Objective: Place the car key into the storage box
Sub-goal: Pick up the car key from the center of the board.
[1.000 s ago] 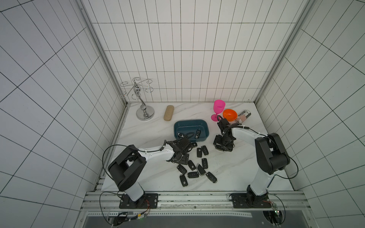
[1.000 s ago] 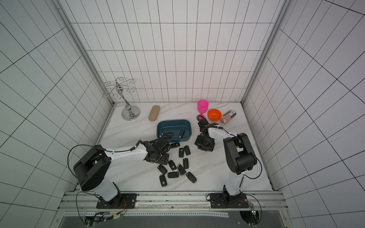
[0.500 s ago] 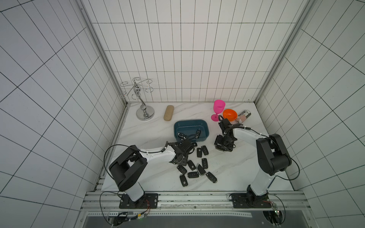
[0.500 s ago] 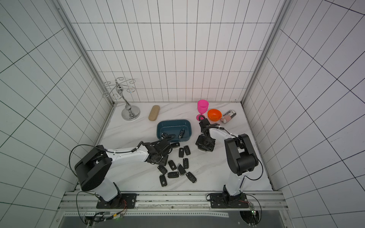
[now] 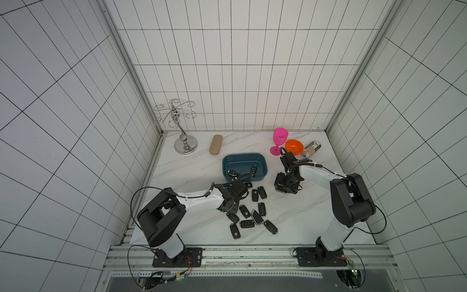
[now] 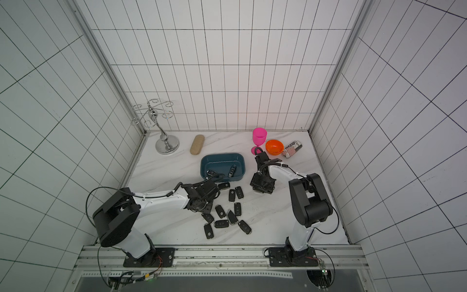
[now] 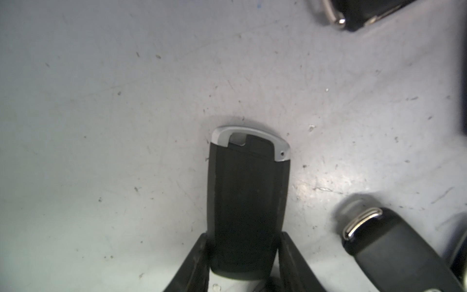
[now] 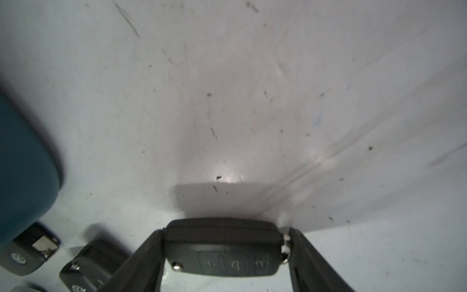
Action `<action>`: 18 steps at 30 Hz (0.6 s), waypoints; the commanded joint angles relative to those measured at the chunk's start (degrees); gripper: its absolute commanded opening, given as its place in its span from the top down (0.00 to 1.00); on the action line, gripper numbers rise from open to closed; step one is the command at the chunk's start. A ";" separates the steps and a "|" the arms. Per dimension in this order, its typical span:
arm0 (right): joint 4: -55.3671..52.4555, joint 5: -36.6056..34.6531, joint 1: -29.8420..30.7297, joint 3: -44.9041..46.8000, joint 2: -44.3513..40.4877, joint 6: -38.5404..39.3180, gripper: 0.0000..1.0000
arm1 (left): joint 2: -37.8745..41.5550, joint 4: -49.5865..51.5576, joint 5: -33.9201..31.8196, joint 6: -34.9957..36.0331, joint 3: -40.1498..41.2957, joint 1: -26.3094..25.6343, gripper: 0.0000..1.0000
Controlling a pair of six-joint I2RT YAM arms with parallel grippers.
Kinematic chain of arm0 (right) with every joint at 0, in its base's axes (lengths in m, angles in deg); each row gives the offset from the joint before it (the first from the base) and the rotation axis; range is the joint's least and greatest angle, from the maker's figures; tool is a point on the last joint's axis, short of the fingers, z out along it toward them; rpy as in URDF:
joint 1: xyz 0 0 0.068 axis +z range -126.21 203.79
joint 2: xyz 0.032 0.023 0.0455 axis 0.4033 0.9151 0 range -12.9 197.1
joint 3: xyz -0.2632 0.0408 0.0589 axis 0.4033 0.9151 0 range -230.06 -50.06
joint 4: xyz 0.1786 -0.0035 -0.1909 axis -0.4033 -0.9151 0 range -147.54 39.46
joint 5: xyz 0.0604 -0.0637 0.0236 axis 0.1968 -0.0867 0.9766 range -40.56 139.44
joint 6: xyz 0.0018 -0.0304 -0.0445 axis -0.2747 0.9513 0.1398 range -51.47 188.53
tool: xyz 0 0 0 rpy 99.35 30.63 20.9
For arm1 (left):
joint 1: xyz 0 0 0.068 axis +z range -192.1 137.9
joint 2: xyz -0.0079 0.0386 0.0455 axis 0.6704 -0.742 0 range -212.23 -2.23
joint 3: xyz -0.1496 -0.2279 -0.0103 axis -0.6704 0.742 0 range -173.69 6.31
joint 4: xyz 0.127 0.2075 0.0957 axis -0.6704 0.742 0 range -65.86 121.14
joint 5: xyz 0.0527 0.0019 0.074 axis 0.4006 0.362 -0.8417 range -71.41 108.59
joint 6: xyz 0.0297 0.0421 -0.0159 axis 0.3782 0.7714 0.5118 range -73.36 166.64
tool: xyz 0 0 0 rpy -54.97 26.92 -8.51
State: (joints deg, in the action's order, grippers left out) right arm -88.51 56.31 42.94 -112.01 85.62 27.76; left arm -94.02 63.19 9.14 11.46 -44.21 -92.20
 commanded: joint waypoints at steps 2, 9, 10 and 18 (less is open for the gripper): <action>-4.95 -1.97 1.91 -4.52 -5.70 1.65 0.31 | 5.49 1.16 -1.78 -0.77 -0.43 -0.18 0.56; -10.06 -3.73 6.73 -14.99 -5.19 3.54 0.31 | 10.75 3.44 -1.64 0.16 -2.39 2.97 0.63; -10.05 -3.51 7.21 -16.39 -4.56 3.75 0.31 | 11.44 3.57 -1.33 0.43 -2.39 3.73 0.63; -10.18 -1.16 10.01 -29.71 6.01 6.00 0.32 | 12.98 3.68 1.81 3.10 -1.26 7.74 0.65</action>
State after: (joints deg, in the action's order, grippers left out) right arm -96.60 54.56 52.23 -136.62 88.05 32.09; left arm -81.30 66.71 9.64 13.32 -45.22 -84.51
